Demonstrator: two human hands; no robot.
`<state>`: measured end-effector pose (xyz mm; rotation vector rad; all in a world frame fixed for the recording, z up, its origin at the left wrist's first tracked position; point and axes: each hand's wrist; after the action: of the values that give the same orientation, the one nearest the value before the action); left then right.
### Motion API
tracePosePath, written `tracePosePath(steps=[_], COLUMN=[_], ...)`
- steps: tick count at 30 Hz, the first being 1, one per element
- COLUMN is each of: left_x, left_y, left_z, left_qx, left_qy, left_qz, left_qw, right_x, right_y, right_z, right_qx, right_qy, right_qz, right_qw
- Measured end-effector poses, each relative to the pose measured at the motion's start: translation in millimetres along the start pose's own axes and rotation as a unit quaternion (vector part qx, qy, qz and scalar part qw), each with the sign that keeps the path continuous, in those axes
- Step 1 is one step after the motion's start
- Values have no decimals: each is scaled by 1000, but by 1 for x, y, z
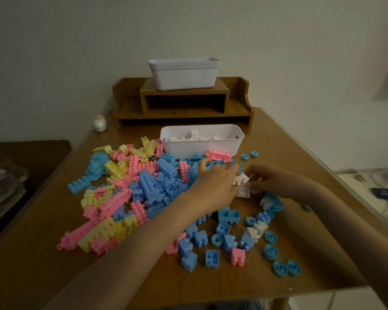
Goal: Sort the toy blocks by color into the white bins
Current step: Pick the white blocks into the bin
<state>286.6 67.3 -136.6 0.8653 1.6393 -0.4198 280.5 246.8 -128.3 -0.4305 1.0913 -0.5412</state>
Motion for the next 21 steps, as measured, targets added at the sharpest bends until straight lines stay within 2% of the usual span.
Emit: tracePosePath(steps=[3, 5, 9, 15, 21], left_x=[-2, -3, 2, 5, -6], left_y=[-1, 0, 2, 0, -9], left_z=[3, 4, 1, -6, -5], left_qx=[-17, -27, -18, -32, -49], left_qy=[23, 2, -53, -68, -11], left_qz=[33, 43, -20, -47, -16], left_qw=[999, 999, 998, 996, 999], right_x=[0, 1, 0, -4, -13], right_y=[-1, -1, 0, 4, -6], right_z=[0, 0, 2, 1, 0], right_qx=[1, 1, -10, -34, -92], right_qy=[7, 11, 11, -7, 23], right_qz=[-12, -16, -31, -38, -90], right_qw=[1000, 1000, 999, 999, 991])
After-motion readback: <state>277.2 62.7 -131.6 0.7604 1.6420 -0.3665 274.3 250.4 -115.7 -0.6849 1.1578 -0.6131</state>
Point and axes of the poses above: each hand's wrist, its own z-axis away from the middle knuckle, its own x-axis out of the palm, y = z × x, and after that the axes turned 10 degrees about x, right-handed
